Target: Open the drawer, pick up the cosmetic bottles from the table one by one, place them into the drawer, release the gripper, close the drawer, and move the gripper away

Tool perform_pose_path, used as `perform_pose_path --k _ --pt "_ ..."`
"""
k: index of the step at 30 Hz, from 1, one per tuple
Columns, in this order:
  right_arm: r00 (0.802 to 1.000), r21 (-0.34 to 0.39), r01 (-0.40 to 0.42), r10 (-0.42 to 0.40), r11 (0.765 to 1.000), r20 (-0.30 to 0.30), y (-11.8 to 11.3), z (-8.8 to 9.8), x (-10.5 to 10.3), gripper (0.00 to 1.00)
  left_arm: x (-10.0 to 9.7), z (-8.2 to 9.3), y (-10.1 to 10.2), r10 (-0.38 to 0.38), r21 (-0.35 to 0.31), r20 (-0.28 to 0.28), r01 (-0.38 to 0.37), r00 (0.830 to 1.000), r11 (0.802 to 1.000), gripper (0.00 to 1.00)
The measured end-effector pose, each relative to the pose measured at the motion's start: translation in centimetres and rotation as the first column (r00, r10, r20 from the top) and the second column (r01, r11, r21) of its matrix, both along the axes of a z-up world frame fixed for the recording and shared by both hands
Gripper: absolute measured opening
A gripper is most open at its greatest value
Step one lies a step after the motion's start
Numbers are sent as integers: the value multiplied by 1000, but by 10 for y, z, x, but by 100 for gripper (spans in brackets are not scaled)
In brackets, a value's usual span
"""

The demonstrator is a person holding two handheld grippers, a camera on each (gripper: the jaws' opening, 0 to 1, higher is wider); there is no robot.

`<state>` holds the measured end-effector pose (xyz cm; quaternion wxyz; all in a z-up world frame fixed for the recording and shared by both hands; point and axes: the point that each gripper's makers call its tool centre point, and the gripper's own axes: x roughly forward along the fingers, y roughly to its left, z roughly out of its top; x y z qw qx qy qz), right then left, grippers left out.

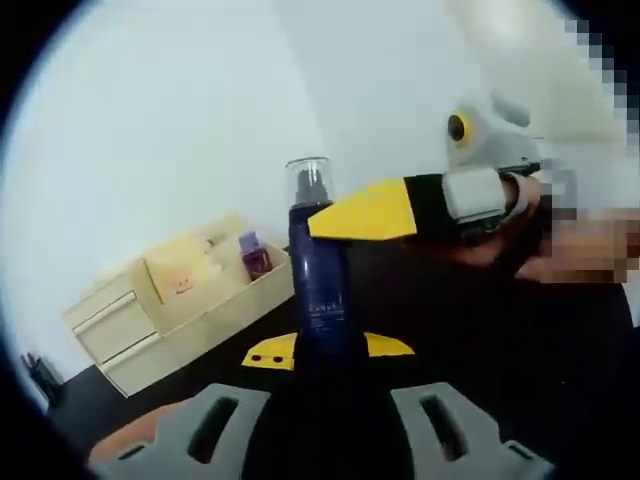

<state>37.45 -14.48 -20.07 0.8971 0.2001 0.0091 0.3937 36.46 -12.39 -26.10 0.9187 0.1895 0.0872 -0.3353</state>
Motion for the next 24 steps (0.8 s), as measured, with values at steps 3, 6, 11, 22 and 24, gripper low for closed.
perform_pose_path --k 3,6,11,22,24 --pt "1000 -28 -15 15 1000 8 7 -1 -5 16 0 2 -2 4 -13 7 -3 1000 1000 26" --pt "999 -83 -15 18 996 36 11 -3 -8 16 1 4 -2 15 -21 22 -14 1000 1000 27" --pt "998 -122 -18 26 992 63 18 -3 -13 16 1 7 0 21 -38 21 -20 1000 999 27" --pt "993 -186 -12 34 982 115 24 -4 -15 16 0 11 2 22 -70 0 -22 1000 997 22" --pt "994 -174 -22 40 985 103 23 -4 -15 16 0 12 5 32 -78 -9 -32 999 996 20"
